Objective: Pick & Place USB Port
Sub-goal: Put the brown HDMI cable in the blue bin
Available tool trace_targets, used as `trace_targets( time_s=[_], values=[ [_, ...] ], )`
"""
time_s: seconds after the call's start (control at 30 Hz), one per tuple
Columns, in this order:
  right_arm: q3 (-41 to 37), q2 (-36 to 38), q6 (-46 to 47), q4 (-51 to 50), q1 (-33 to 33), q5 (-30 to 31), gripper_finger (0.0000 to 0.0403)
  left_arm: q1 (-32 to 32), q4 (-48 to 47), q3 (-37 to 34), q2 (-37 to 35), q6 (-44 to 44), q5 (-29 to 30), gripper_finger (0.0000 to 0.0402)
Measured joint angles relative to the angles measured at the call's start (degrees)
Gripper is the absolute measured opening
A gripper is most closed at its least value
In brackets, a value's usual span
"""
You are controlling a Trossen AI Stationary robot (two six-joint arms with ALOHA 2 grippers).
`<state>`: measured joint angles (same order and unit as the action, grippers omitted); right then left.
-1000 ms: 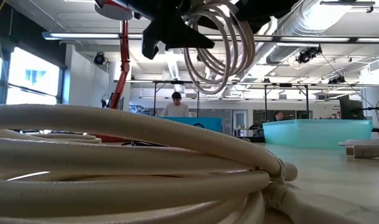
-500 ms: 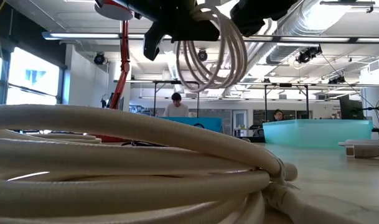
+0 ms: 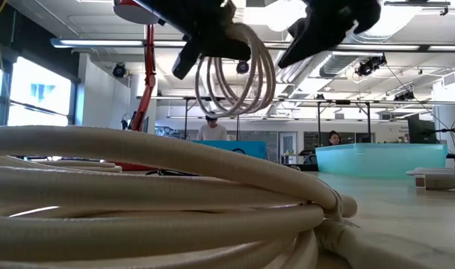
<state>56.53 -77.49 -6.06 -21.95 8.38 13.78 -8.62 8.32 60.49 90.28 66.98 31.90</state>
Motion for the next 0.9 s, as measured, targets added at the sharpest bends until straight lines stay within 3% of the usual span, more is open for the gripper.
trace_targets(
  time_s=[0.2, 0.33, 0.43, 0.67, 0.9],
  values=[
    [0.0, 0.0, 2.9, -4.8, -0.1, 8.1, 0.0083, 0.0, -1.2, 0.0, 0.0, 2.3, 10.6, 0.0021],
    [0.0, 0.0, 4.6, -7.1, -0.1, 11.3, 0.0083, 0.0, -1.2, 0.0, 0.0, 7.8, 20.5, 0.0054],
    [0.0, 0.0, 4.7, -7.6, -0.1, 11.6, 0.0083, 0.1, -0.9, 0.0, 0.0, 12.5, 24.3, 0.0069],
    [0.0, 0.0, 5.6, -7.4, -0.1, 12.7, 0.0083, 5.1, 0.2, 2.5, -0.1, 20.0, 23.6, 0.007],
    [0.0, 0.0, 6.3, -7.8, -0.1, 12.3, 0.0083, 14.2, -2.0, 5.7, -0.1, 14.5, 17.2, 0.007]
  ],
)
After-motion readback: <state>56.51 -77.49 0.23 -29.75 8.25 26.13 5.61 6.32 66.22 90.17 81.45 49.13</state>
